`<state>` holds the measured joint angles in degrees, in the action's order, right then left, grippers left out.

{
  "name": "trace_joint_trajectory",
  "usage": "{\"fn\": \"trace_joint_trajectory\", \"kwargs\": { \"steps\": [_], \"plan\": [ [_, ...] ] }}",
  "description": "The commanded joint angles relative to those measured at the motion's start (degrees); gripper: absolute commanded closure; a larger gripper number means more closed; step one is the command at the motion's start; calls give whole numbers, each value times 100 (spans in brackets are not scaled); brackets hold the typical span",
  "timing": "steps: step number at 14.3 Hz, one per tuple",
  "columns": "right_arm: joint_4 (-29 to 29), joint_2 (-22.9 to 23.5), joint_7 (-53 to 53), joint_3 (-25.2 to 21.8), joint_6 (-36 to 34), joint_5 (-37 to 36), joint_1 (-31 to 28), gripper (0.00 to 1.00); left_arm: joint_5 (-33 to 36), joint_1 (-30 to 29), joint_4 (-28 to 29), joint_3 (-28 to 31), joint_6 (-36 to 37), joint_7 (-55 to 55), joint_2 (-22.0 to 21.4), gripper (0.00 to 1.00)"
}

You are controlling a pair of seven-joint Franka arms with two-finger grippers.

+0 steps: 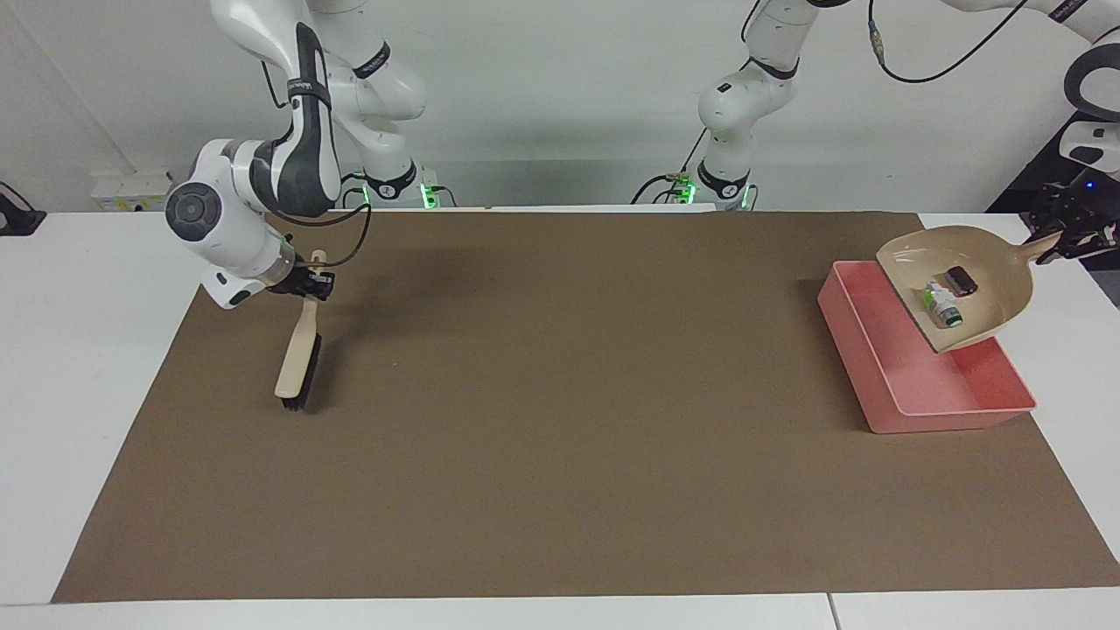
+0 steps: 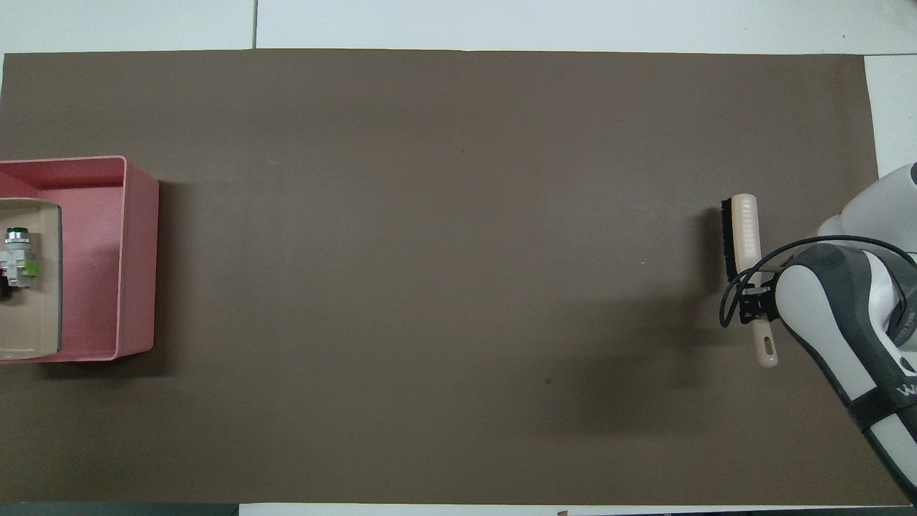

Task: Clean e-waste and dump in bin
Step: 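Tip the dustpan into the pink bin with the left gripper, then set down the dustpan with the left gripper while the right gripper releases the brush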

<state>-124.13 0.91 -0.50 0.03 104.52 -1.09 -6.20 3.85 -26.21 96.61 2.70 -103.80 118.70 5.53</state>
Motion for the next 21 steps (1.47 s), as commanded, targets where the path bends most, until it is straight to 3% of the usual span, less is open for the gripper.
{"fn": "trace_joint_trajectory", "kwargs": {
  "steps": [1,3,6,9,12,15,18,19,20,21],
  "plan": [
    [-269,-205,-186,15,51,-93,4,100,536,300,-169,29,-26,-75,62,100],
    [-296,-214,-415,15,78,-93,-4,100,1010,397,-195,20,-35,-110,62,100],
    [-541,-293,-697,15,410,-93,-39,100,1109,424,-231,-6,26,-102,1,100],
    [-664,-329,-750,6,552,-111,-4,100,952,424,-354,-138,456,-102,-148,100],
    [-779,-355,-715,6,693,-181,-4,94,224,441,-310,-349,720,-102,-219,100],
    [-779,-355,-715,6,702,-181,-48,64,10,940,13,-455,739,-163,-377,100],
    [-666,-311,-724,6,667,-181,-39,39,-629,1398,1144,-455,30,-636,-885,100],
    [-465,-268,-741,14,641,-172,-31,28,-675,1635,1462,-455,-173,-812,-966,100],
    [-271,-232,-759,15,614,-181,-4,10,-675,1872,1657,-455,-289,-996,-958,100],
    [-147,-206,-759,23,579,-181,13,1,-684,2196,1816,-455,-446,-1190,-949,100]
  ]
}}
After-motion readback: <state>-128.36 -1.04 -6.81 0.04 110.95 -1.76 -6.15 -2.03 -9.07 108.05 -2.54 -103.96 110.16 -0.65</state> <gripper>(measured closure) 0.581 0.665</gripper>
